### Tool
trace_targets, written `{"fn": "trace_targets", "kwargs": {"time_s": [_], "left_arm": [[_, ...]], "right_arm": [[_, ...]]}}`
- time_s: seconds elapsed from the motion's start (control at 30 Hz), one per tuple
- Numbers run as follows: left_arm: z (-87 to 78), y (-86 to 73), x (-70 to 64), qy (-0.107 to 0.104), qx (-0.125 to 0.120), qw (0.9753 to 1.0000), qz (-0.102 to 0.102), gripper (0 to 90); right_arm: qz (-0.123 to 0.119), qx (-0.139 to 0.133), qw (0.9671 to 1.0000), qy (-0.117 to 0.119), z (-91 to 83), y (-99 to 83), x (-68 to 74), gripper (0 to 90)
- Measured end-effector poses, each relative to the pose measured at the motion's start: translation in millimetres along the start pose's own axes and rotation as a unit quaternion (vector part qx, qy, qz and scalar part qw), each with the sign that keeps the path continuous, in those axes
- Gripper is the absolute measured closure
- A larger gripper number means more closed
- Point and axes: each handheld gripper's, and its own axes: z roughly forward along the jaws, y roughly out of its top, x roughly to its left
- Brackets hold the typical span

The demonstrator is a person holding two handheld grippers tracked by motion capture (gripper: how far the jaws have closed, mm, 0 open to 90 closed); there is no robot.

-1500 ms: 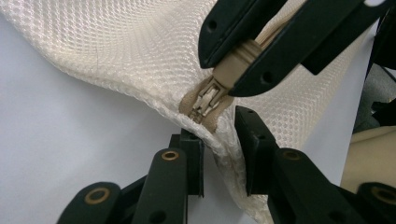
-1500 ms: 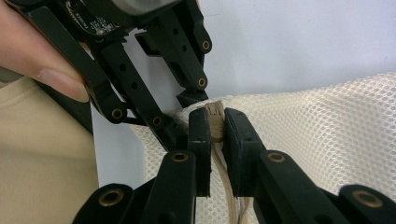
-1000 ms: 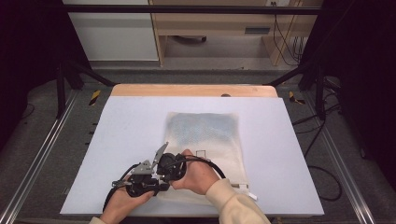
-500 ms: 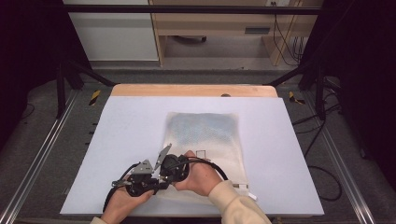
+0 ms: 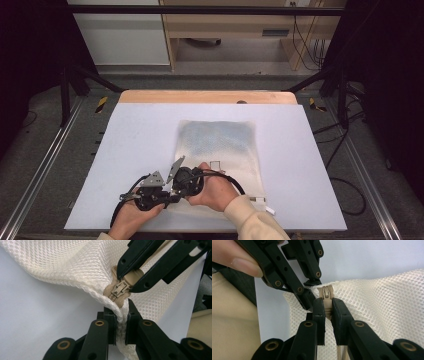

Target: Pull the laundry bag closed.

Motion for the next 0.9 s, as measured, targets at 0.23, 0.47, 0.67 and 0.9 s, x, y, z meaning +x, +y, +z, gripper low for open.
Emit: {"fn": "trace_targets", "kwargs": {"time_s": [0.23,0.47,0.67,0.9], "left_arm": [[-0.3,0.6,-0.5,0.002,0.001,1.0000,0.000,83.3],[-1.1,2.0,-1.7,0.007,0.002,1.0000,0.001,83.5],[-1.9,2.8,-2.0,0.009,0.003,1.0000,0.002,83.8],[-2.9,3.3,-2.0,0.014,0.003,0.9999,0.002,84.1]], "right_arm": [[0.002,0.002,1.0000,-0.002,0.4,-1.7,1.1,82.1],[0.002,0.008,1.0000,-0.006,1.0,-3.4,1.8,82.2],[-0.001,0.006,1.0000,-0.007,2.1,-5.8,1.8,82.3],[0.001,0.005,0.9999,-0.012,2.3,-6.6,3.5,82.4]]}}
